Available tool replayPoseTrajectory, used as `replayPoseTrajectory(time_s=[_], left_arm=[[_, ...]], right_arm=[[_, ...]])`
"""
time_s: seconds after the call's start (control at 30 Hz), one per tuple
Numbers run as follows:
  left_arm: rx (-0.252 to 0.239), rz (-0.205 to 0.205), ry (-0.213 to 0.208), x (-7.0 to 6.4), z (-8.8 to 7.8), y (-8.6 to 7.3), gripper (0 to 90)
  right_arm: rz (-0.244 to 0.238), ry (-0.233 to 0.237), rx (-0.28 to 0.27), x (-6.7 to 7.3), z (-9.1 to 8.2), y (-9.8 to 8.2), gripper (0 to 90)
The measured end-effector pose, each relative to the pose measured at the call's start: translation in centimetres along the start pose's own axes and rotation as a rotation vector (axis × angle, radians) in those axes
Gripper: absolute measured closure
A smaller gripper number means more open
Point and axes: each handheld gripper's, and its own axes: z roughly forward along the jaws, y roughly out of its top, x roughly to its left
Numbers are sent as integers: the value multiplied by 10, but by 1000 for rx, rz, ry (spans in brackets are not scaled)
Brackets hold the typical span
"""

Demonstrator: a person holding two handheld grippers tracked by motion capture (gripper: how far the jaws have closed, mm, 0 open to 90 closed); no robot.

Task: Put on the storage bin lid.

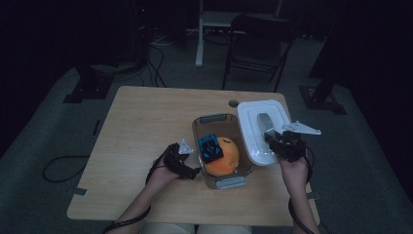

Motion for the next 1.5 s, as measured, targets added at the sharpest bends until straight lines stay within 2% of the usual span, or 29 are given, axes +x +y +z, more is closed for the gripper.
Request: replayPoseTrajectory(time_s=[0.17,0.4,0.63,0.77,0.87,0.93,1.07,1.2,1.33,1.5], left_arm=[[2,18,-14,-9,6,6,11],[18,44,-26,-17,13,12,11],[27,41,-37,-19,16,15,11],[30,59,-34,-24,16,18,11],[17,34,-35,-21,12,17,11],[13,23,-21,-18,9,15,12],[4,3,-19,-14,6,12,11],[11,6,-20,-13,5,8,11],[27,0,-15,-10,5,2,11],[19,-19,-12,-7,3,-1,12]], right_arm=[[-17,62,-9,23,1,7,674],[-51,125,-4,49,5,15,674],[-61,163,-14,59,2,20,674],[-84,200,-3,71,5,20,674],[-98,214,16,77,10,17,675],[-111,217,31,80,14,16,674],[-127,221,56,84,21,12,674],[-117,242,66,84,26,9,674],[-120,241,82,84,30,8,674],[-119,238,93,83,33,5,674]])
